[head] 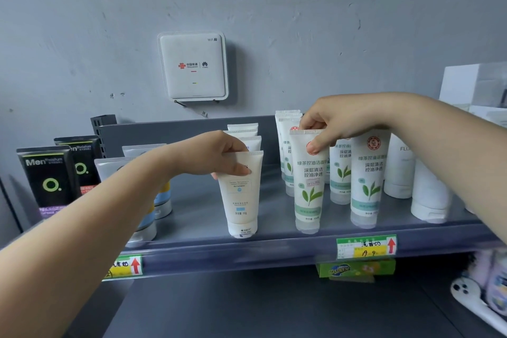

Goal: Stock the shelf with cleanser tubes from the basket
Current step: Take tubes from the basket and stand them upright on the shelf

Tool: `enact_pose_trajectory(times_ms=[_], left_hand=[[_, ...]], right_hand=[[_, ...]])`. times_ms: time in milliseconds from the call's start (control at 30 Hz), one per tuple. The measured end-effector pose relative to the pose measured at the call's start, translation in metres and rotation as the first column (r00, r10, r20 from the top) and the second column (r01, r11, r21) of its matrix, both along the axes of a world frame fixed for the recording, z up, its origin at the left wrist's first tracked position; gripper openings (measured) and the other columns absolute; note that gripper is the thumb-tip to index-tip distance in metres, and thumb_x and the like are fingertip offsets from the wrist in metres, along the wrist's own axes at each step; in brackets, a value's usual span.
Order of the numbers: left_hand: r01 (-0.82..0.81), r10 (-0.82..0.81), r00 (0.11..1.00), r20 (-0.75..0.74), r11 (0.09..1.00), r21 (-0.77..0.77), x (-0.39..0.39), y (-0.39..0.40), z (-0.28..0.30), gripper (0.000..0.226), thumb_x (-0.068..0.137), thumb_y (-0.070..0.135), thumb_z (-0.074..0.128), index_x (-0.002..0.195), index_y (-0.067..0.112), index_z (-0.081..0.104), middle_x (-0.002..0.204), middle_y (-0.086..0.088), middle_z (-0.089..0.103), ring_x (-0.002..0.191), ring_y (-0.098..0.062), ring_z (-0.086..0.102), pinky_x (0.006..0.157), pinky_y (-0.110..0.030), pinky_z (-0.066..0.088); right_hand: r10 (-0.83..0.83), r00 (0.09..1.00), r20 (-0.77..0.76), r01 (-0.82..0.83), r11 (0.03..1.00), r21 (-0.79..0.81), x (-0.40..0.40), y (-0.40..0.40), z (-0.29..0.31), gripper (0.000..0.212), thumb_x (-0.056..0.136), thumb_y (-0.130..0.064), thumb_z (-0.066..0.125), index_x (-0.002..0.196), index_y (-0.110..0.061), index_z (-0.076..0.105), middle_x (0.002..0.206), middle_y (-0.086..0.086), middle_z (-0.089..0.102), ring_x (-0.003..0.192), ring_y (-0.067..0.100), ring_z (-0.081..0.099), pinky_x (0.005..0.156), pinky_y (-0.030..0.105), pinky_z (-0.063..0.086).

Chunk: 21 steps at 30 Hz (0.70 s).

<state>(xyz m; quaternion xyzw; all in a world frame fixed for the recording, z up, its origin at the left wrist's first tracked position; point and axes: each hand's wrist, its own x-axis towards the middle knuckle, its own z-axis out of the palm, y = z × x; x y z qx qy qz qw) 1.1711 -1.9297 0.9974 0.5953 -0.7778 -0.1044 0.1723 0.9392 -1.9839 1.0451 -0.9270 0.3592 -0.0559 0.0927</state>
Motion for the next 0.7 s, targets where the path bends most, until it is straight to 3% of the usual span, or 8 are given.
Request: enact_pose_trajectory(times_ms=[133, 233, 300, 433, 500, 567, 700], left_hand=[[-0.003, 0.003, 1.0, 0.015, 1.0, 0.006, -0.001, 0.0, 0.001, 0.02, 0.085, 0.029, 0.065, 0.097, 0.012, 0.067, 0.089, -0.007, 0.068, 0.07, -0.015, 0.057, 0.059, -0.015, 0.047], [-0.015, 0.015, 0.999, 0.049, 1.0, 0.012, 0.002, -0.001, 0.007, 0.021, 0.085, 0.039, 0.062, 0.093, 0.02, 0.068, 0.085, 0.003, 0.069, 0.07, -0.016, 0.059, 0.066, -0.022, 0.05], [-0.023, 0.023, 1.0, 0.002, 0.999, -0.04, 0.005, -0.003, 0.018, 0.018, 0.088, 0.037, 0.06, 0.09, 0.022, 0.068, 0.086, 0.003, 0.071, 0.073, -0.015, 0.061, 0.069, -0.027, 0.051], [-0.05, 0.035, 0.996, -0.08, 0.98, -0.194, 0.011, -0.016, 0.046, 0.017, 0.089, 0.029, 0.06, 0.094, 0.015, 0.068, 0.086, 0.003, 0.068, 0.077, -0.01, 0.06, 0.072, -0.025, 0.049], [-0.047, 0.048, 0.999, -0.003, 0.978, -0.203, 0.013, -0.026, 0.054, 0.015, 0.087, 0.028, 0.063, 0.098, 0.017, 0.067, 0.092, 0.005, 0.067, 0.083, -0.011, 0.061, 0.076, -0.021, 0.045], [-0.057, 0.071, 0.994, 0.085, 0.986, -0.155, 0.012, -0.04, 0.057, 0.018, 0.085, 0.027, 0.065, 0.101, 0.019, 0.065, 0.096, 0.007, 0.065, 0.091, -0.014, 0.061, 0.083, -0.025, 0.045], [-0.064, 0.071, 0.97, 0.231, 0.997, -0.036, 0.007, -0.063, 0.051, 0.028, 0.084, 0.024, 0.067, 0.11, 0.018, 0.062, 0.095, 0.008, 0.061, 0.092, -0.014, 0.059, 0.075, -0.015, 0.042]], right_hand=[[0.012, 1.0, -0.024, -0.011, 0.998, 0.065, 0.0, -0.003, 0.003, 0.009, 0.084, -0.014, 0.066, 0.081, -0.022, 0.066, 0.07, -0.012, 0.068, 0.059, -0.003, 0.058, 0.054, 0.011, 0.044], [0.004, 1.0, -0.019, -0.003, 0.996, 0.088, 0.001, -0.007, 0.007, 0.004, 0.083, -0.018, 0.067, 0.086, -0.02, 0.068, 0.079, -0.009, 0.071, 0.069, 0.002, 0.063, 0.065, 0.018, 0.049], [-0.006, 0.998, 0.057, 0.001, 0.997, 0.081, 0.002, -0.009, 0.013, 0.01, 0.084, -0.025, 0.066, 0.09, -0.017, 0.068, 0.085, -0.005, 0.071, 0.076, 0.005, 0.064, 0.072, 0.022, 0.051], [-0.063, 0.958, 0.278, 0.054, 0.998, 0.043, 0.01, -0.023, 0.028, 0.019, 0.087, -0.027, 0.061, 0.092, -0.01, 0.066, 0.085, 0.002, 0.068, 0.079, 0.014, 0.065, 0.066, 0.021, 0.048], [-0.076, 0.97, 0.231, 0.09, 0.995, -0.053, 0.016, -0.033, 0.032, 0.018, 0.086, -0.026, 0.064, 0.095, -0.01, 0.067, 0.087, 0.005, 0.069, 0.08, 0.015, 0.061, 0.068, 0.023, 0.047], [-0.107, 0.991, 0.083, 0.118, 0.981, -0.155, 0.023, -0.043, 0.033, 0.023, 0.083, -0.027, 0.067, 0.101, -0.013, 0.067, 0.096, 0.003, 0.068, 0.083, 0.013, 0.059, 0.071, 0.021, 0.045], [-0.171, 0.979, -0.114, 0.148, 0.971, -0.191, 0.035, -0.059, 0.029, 0.038, 0.082, -0.028, 0.069, 0.116, -0.013, 0.061, 0.105, -0.003, 0.06, 0.092, 0.013, 0.054, 0.07, 0.019, 0.042]])
